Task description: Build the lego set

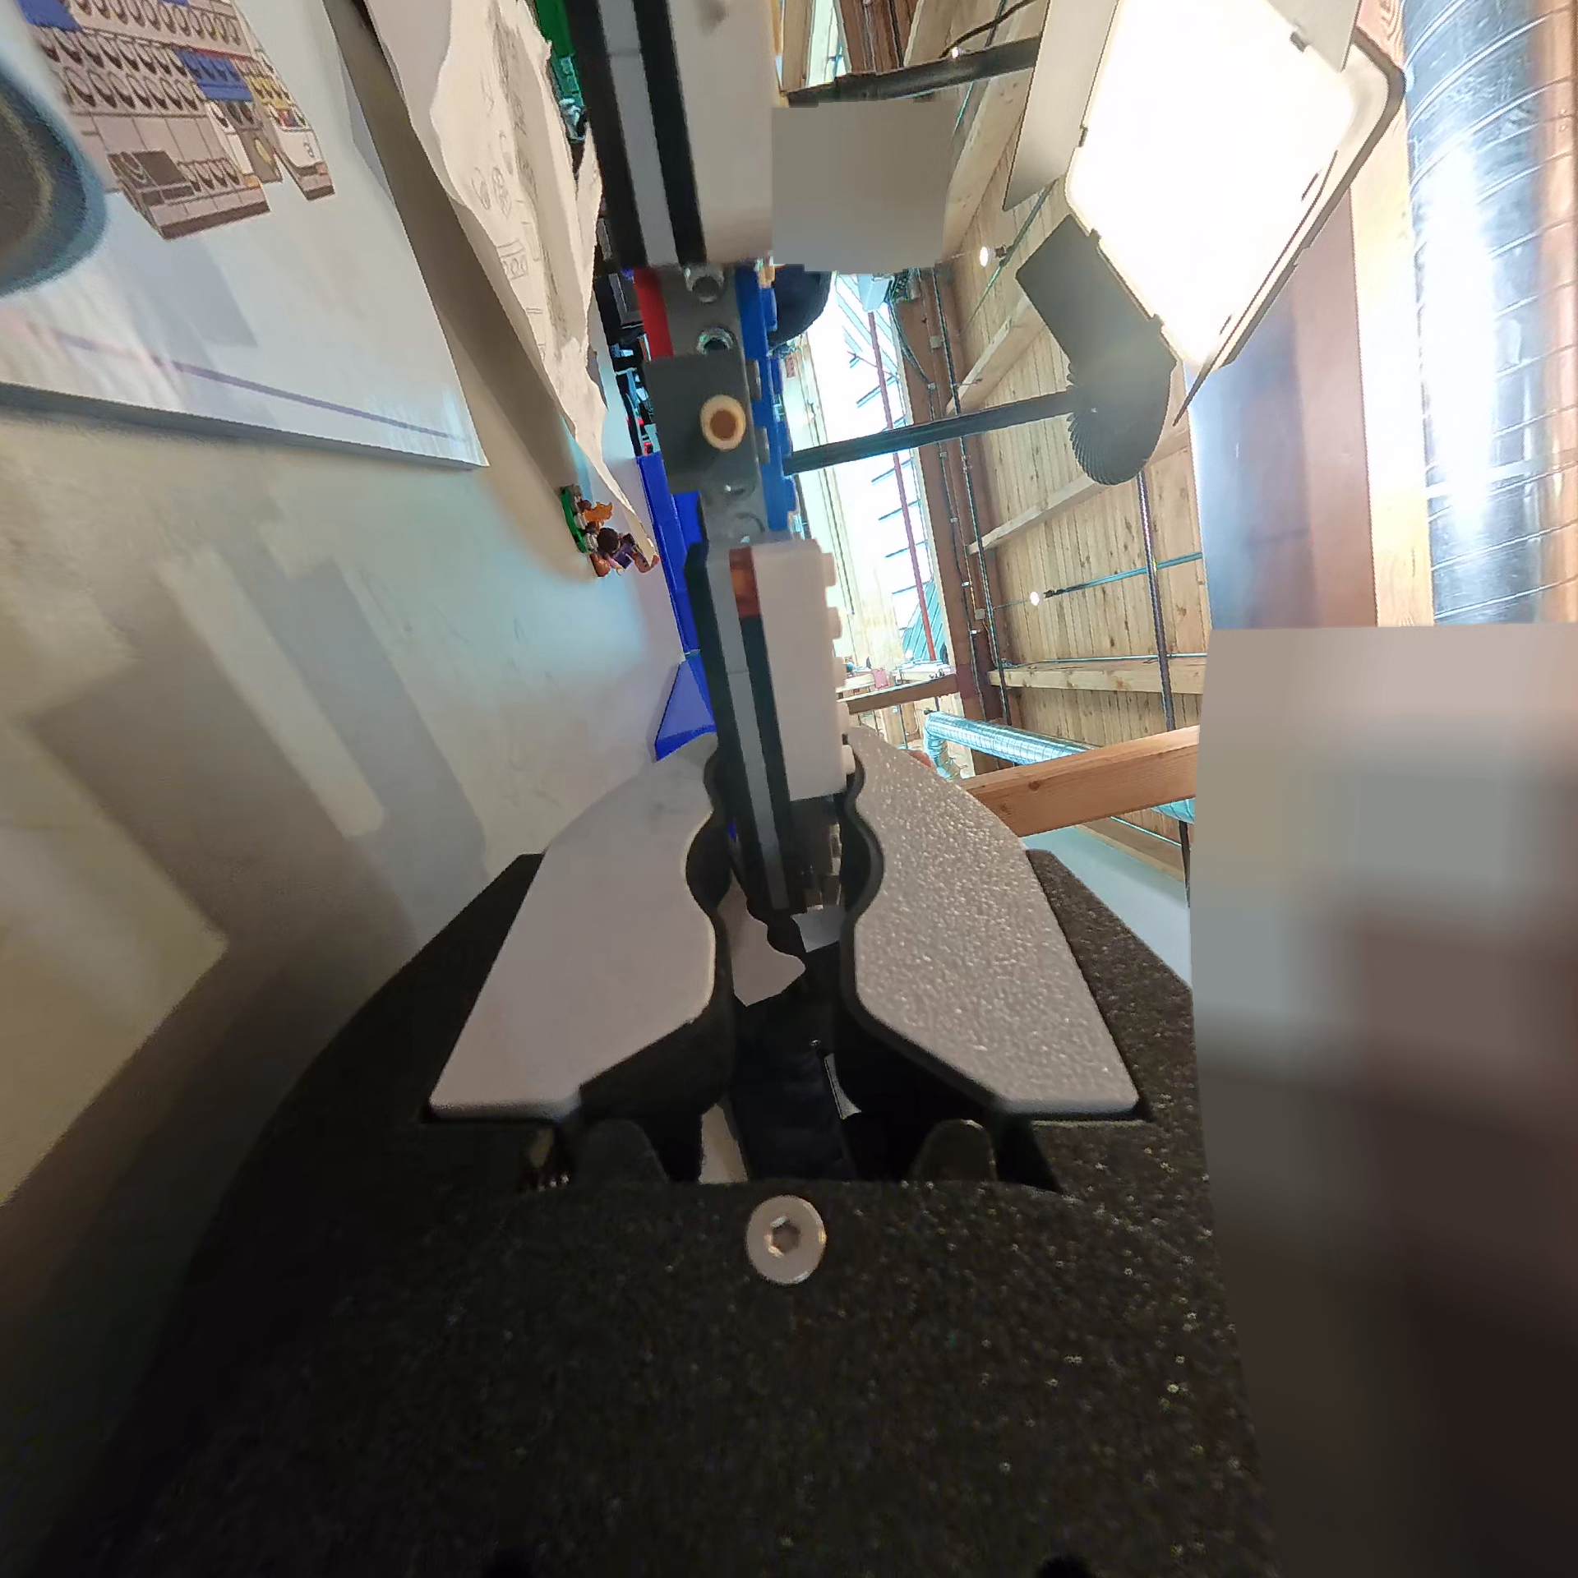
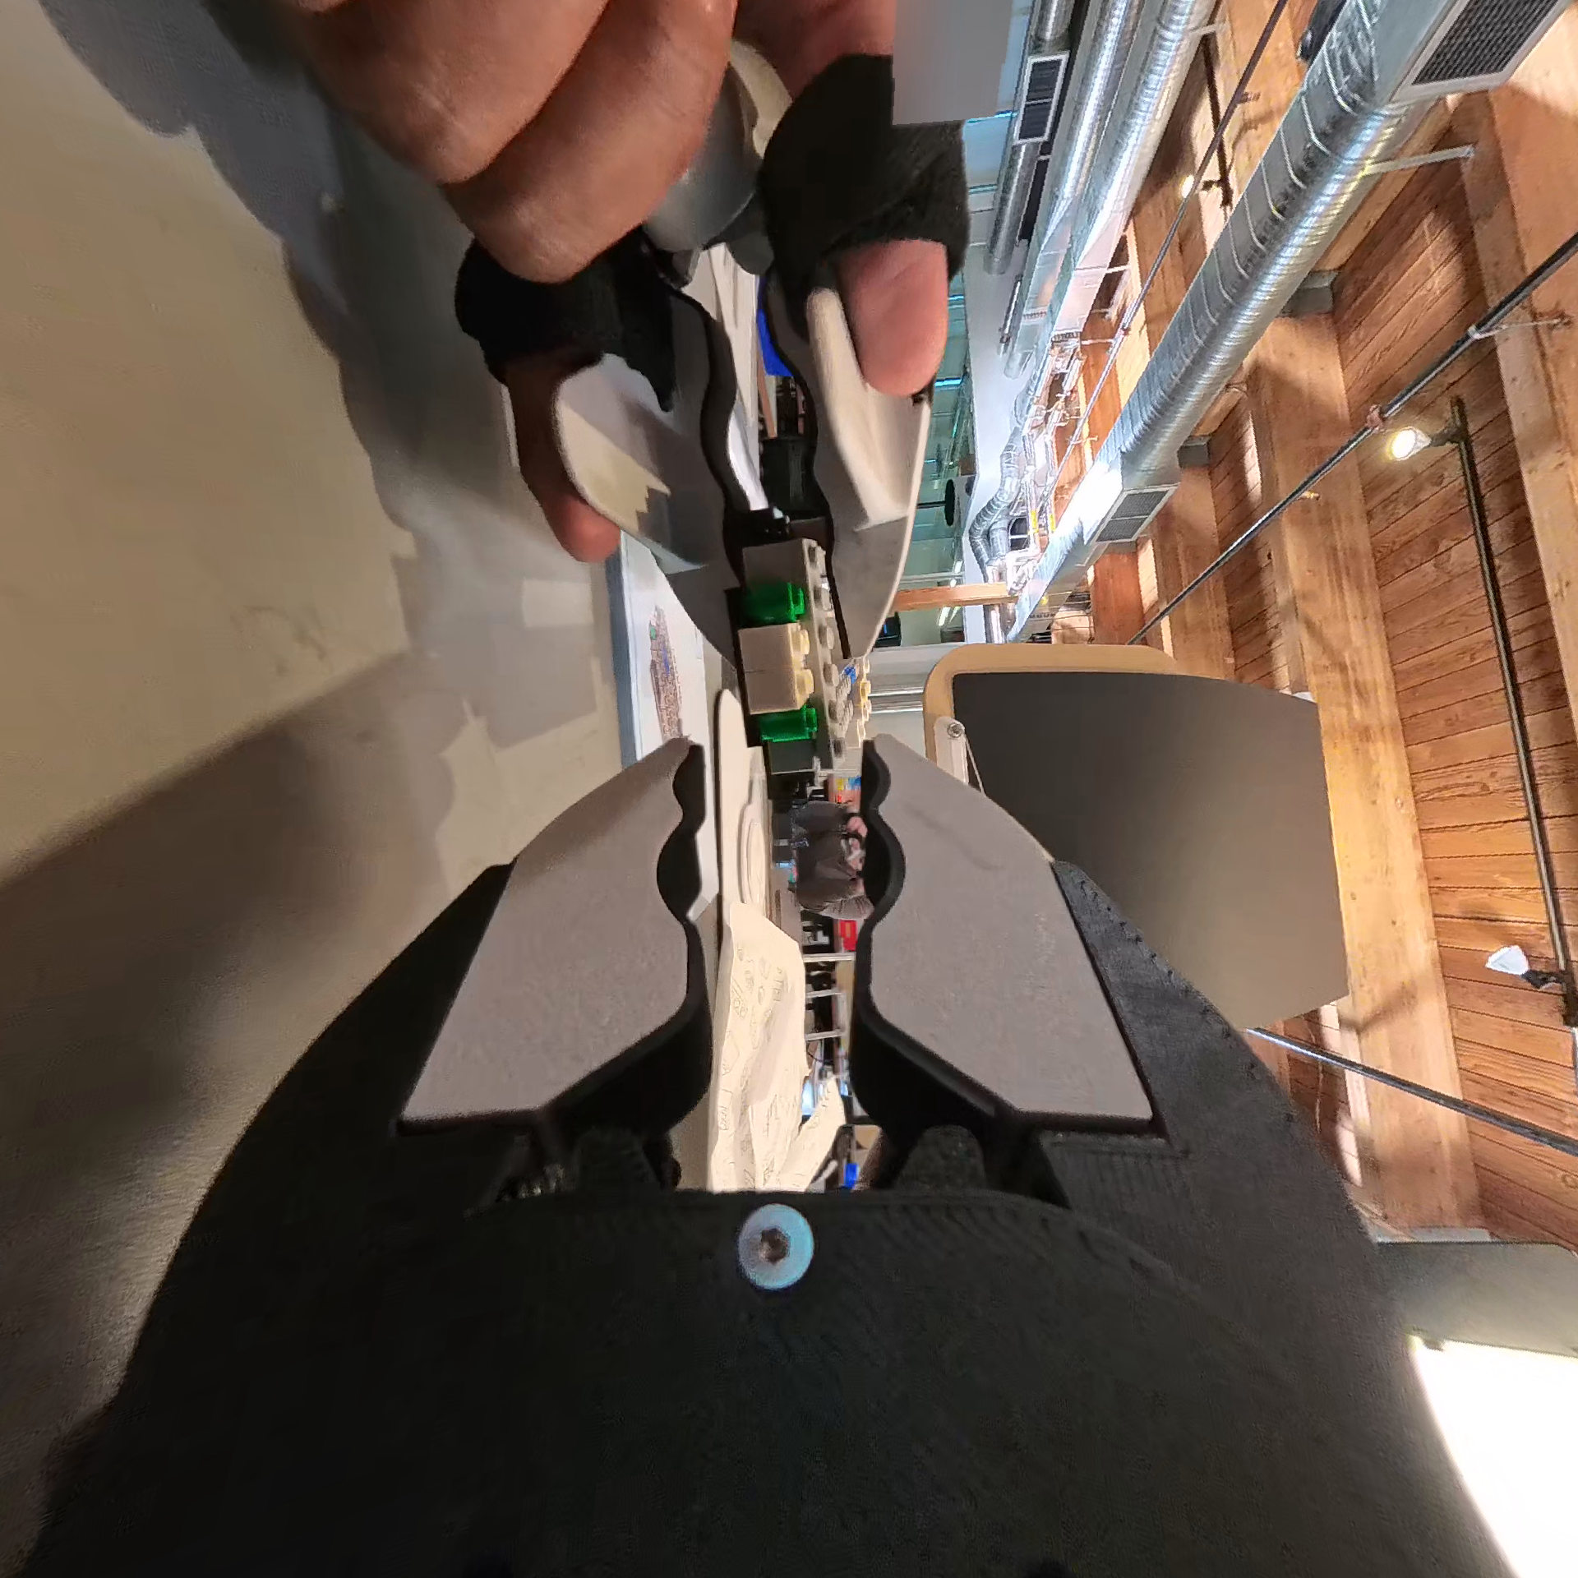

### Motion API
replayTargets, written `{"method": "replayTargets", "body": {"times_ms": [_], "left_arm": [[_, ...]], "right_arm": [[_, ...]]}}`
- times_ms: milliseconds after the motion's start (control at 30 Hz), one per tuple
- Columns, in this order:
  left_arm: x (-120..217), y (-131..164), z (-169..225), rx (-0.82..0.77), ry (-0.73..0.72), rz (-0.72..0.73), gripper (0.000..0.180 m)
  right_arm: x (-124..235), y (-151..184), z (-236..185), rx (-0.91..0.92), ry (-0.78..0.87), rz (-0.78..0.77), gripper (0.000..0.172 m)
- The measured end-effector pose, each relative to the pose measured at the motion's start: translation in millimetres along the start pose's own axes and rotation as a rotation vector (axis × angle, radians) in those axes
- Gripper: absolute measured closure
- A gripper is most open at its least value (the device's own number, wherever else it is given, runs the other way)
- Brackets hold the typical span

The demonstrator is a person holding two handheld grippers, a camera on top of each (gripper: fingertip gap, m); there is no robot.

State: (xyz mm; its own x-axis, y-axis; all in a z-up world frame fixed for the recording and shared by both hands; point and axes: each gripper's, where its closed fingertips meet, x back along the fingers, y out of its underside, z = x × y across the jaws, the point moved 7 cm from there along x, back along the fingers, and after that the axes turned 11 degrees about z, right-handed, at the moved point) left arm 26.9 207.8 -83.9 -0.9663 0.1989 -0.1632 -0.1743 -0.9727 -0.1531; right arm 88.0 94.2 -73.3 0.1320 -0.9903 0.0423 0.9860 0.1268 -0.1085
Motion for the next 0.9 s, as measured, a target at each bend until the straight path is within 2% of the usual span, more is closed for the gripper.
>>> {"method": "replayTargets", "body": {"times_ms": [900], "left_arm": [[-2.6, 6.4, 0.6, -0.016, -0.001, -0.013, 0.159]], "right_arm": [[0.1, 0.3, 2.3, 0.073, 0.014, -0.02, 0.151]]}}
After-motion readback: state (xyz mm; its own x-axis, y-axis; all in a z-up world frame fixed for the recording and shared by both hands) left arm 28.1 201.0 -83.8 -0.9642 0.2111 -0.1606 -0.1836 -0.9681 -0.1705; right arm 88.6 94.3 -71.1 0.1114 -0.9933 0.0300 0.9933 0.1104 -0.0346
